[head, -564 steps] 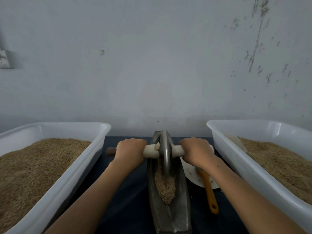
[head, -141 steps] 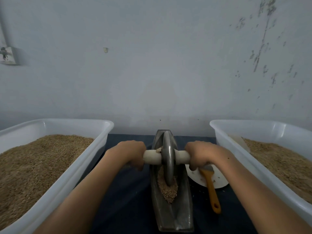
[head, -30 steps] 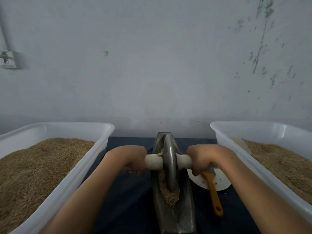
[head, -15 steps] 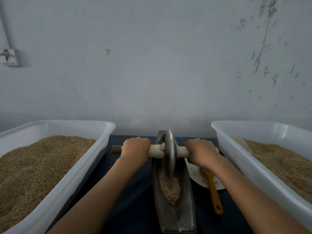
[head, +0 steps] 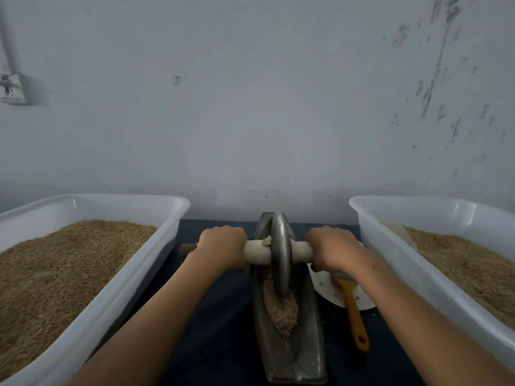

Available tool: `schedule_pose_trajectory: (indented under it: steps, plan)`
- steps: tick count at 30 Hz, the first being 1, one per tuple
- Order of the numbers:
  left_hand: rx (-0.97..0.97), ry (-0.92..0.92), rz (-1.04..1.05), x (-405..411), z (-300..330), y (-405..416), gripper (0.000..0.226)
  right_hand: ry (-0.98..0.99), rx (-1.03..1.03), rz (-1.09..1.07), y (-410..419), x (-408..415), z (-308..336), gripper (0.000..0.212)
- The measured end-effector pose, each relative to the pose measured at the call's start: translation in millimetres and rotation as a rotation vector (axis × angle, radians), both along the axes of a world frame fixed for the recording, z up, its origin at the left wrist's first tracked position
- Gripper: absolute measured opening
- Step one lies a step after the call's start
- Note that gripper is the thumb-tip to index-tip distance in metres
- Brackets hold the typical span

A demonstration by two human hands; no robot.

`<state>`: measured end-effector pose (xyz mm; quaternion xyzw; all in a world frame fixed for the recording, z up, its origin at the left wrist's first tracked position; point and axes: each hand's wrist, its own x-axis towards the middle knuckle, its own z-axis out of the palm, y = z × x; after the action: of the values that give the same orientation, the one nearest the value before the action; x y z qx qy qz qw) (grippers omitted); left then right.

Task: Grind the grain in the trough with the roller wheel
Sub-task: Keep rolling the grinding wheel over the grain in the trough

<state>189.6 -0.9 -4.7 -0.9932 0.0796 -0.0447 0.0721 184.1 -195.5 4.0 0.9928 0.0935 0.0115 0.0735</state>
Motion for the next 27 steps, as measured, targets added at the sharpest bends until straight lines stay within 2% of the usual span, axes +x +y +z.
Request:
schedule_pose_trajectory:
  steps: [3, 5, 7, 10, 15, 17, 19, 23, 25, 27]
  plan:
    - [-0.015, -0.111, 0.013, 3, -4, -2, 0.030, -0.194, 0.048, 0.012, 3, 5, -9, 0.009]
    - [-0.021, -0.081, 0.006, 3, -4, 0, 0.033, -0.217, 0.042, 0.020, 3, 6, -10, 0.009]
    - [-0.007, -0.014, -0.009, 2, -2, 2, 0.038, -0.130, 0.012, 0.028, 1, 4, -6, 0.017]
    - [0.011, 0.102, -0.027, -2, 3, 3, 0.043, 0.102, -0.023, 0.006, -2, -3, 3, 0.036]
    - [-0.071, 0.320, -0.042, -4, 6, 9, 0.035, 0.334, -0.089, -0.042, 2, -5, 7, 0.039]
    - [-0.056, 0.276, -0.033, -4, 6, 6, 0.033, 0.294, -0.044, -0.042, 1, -4, 6, 0.038]
    - [-0.014, 0.148, -0.018, -3, 5, 3, 0.035, 0.210, 0.012, -0.031, 0, -3, 6, 0.037]
    - [-0.010, -0.064, 0.001, 1, -3, 0, 0.032, -0.060, 0.006, -0.021, 2, 2, -4, 0.024]
    - [-0.025, -0.128, 0.002, 3, -7, -1, 0.030, -0.170, 0.045, -0.016, 3, 4, -9, 0.015]
    - [-0.025, -0.124, -0.001, 3, -7, 0, 0.031, -0.197, 0.042, 0.004, 3, 4, -9, 0.014]
